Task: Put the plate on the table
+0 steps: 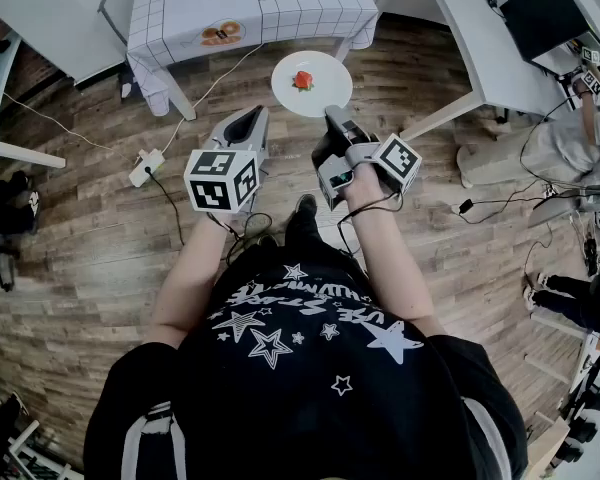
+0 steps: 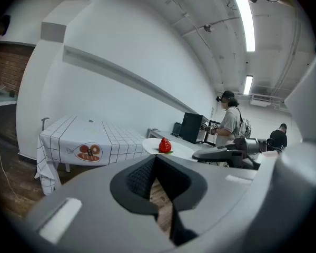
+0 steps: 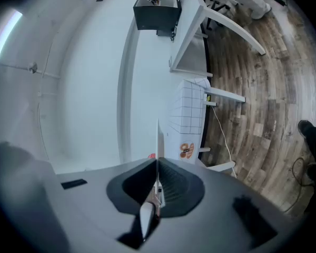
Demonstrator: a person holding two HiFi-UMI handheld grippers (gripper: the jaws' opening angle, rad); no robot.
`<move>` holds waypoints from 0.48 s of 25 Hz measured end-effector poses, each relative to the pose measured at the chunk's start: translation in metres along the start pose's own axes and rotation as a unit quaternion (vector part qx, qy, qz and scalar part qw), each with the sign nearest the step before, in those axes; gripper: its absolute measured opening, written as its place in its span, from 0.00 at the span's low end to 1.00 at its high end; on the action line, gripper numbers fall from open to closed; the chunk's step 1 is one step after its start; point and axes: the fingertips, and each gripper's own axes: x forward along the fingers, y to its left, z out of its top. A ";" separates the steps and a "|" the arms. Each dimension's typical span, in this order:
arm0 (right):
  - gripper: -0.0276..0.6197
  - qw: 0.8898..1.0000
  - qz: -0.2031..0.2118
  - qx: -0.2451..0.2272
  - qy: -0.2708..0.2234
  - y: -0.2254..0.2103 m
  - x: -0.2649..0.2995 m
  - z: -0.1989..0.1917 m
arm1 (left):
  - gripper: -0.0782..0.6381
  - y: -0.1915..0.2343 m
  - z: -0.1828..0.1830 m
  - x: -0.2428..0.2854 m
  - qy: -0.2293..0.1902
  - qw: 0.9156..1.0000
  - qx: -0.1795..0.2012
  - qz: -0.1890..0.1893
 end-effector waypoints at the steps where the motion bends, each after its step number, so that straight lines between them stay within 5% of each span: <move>1: 0.07 1.000 0.001 0.000 0.001 0.000 0.000 -0.002 | 0.12 0.001 -0.001 -0.002 0.000 1.000 0.000 0.001; 12: 0.07 1.000 0.001 -0.007 -0.004 0.003 -0.004 -0.009 | 0.12 0.009 -0.002 -0.018 -0.001 1.000 -0.004 0.005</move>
